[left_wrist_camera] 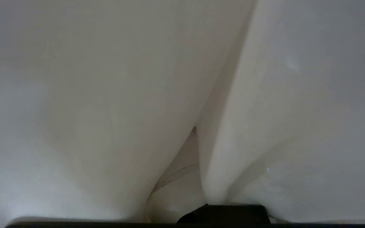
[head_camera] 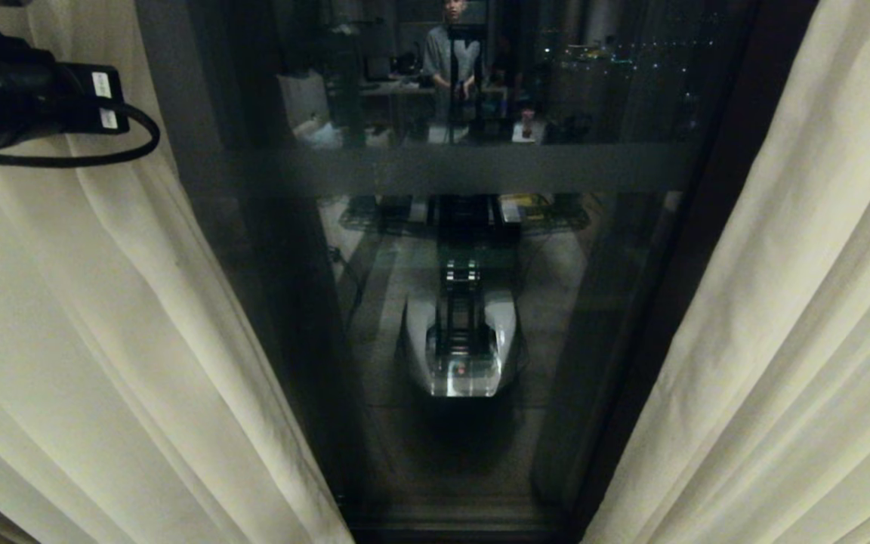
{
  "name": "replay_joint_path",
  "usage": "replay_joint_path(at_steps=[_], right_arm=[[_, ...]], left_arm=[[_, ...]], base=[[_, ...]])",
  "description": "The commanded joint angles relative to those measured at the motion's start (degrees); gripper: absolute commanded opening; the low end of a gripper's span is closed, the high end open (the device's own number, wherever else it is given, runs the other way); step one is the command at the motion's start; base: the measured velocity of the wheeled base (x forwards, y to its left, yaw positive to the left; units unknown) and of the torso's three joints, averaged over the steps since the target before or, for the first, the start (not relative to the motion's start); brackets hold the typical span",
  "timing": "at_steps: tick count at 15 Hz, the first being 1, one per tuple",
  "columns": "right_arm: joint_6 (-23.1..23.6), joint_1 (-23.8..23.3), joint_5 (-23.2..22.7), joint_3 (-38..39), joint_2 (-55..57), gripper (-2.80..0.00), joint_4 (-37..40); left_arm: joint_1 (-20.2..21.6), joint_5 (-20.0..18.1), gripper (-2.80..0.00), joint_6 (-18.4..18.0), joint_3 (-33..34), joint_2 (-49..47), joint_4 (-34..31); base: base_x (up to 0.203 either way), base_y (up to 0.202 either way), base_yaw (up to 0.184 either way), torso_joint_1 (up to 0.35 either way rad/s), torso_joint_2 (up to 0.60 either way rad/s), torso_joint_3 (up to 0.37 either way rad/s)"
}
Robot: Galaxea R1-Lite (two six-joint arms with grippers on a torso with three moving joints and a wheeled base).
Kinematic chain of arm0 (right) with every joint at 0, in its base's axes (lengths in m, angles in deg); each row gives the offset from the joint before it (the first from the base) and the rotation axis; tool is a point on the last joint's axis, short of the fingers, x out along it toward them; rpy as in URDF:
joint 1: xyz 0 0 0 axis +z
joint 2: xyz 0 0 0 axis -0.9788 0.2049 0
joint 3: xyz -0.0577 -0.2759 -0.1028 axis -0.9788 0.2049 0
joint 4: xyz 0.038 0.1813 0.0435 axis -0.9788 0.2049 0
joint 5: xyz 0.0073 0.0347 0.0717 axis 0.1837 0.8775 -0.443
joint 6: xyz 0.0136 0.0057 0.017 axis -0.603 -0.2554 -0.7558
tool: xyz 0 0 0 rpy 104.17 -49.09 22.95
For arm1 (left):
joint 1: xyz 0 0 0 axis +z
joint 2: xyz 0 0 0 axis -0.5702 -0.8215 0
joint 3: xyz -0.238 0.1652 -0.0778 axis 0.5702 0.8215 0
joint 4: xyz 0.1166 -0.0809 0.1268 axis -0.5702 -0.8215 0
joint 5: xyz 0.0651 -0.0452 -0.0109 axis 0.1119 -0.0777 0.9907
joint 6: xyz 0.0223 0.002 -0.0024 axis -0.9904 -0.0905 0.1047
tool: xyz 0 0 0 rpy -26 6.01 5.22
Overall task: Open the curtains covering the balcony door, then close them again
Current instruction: Pull the inner curtains open on both sides
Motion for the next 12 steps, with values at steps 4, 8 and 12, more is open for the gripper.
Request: replay_joint_path(at_steps=[4, 8, 12], right_arm=[[0.05, 0.01, -0.05, 0.01, -0.02, -2.8, 0.0], [0.05, 0.01, -0.05, 0.01, -0.02, -2.8, 0.0], [0.05, 0.01, -0.05, 0.01, -0.02, -2.8, 0.0]], left_arm=[[-0.01, 0.36, -2.8, 0.04, 0.72, 0.72, 0.01], [0.08, 0.36, -2.8, 0.04, 0.73, 0.72, -0.08], [0.08, 0.36, -2.8, 0.11, 0.81, 0.64, -0.08]], base=[[0.0, 0.19, 0.0, 0.003, 0.0, 0.003], [0.0, 0.191, 0.002, 0.003, 0.0, 0.003], [0.0, 0.19, 0.0, 0.002, 0.0, 0.002]])
